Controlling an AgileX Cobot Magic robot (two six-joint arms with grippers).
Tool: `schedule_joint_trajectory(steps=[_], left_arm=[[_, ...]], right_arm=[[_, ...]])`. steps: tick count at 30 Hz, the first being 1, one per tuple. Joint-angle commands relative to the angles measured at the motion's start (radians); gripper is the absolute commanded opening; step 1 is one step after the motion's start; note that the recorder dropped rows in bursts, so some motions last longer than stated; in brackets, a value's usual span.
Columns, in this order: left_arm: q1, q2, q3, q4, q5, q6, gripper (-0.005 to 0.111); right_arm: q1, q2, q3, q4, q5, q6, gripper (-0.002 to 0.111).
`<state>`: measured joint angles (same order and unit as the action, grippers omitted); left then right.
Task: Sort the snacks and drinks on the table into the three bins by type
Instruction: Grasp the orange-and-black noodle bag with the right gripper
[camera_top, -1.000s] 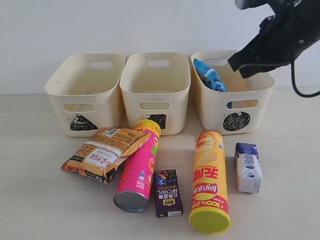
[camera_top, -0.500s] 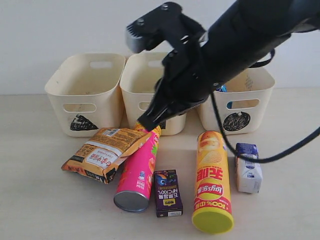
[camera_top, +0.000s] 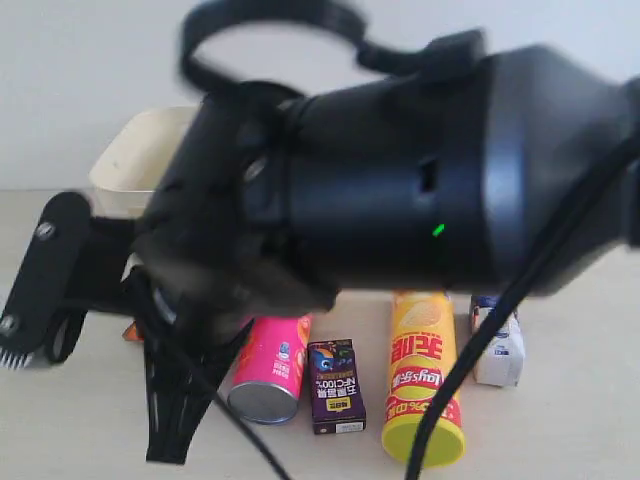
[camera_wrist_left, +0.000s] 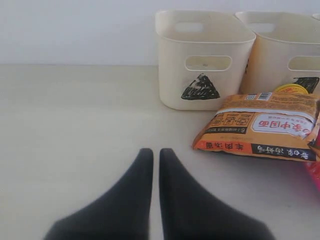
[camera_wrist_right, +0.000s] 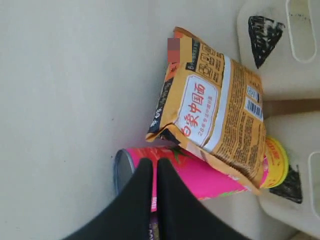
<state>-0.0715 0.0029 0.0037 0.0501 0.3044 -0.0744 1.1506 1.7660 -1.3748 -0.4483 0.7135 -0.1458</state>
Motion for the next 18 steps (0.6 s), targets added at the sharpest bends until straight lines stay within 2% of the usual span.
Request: schedule_joint_trajectory(steps=[1,5,7,9,11,13,15,18], left_arm=[[0.001,-0.003,-0.004,-0.004,-0.008,-0.007,0.004],[0.001,-0.003,-0.004,-0.004,-0.008,-0.007,0.004],[0.001,-0.003,-0.004,-0.004,-0.008,-0.007,0.004],[0.001,-0.003,-0.004,-0.004,-0.008,-0.007,0.004],[0.001,-0.003,-0.004,-0.004,-0.008,-0.007,0.004],[0.001,-0.003,-0.004,-0.004,-0.008,-0.007,0.004],[0.001,-0.003,-0.004,-0.004,-0.008,-0.007,0.004],[0.001,-0.003,-0.004,-0.004,-0.008,-0.007,0.004]], right_arm=[[0.113,0.092,-0.036,-0.262,0.127,0.081,0.0],[0.146,0.173,-0.047,-0.382,0.159,0.119,0.0],[0.146,0.204,-0.047,-0.412,0.143,0.129,0.004],[0.144,0.222,-0.047,-0.46,0.125,0.172,0.018],[0.144,0.235,-0.047,-0.514,0.098,0.213,0.037],[0.144,0.243,-0.047,-0.54,0.042,0.222,0.067],[0.137,0.263,-0.047,-0.585,-0.001,0.256,0.083],[0.109,0.291,-0.047,-0.651,-0.003,0.342,0.081]])
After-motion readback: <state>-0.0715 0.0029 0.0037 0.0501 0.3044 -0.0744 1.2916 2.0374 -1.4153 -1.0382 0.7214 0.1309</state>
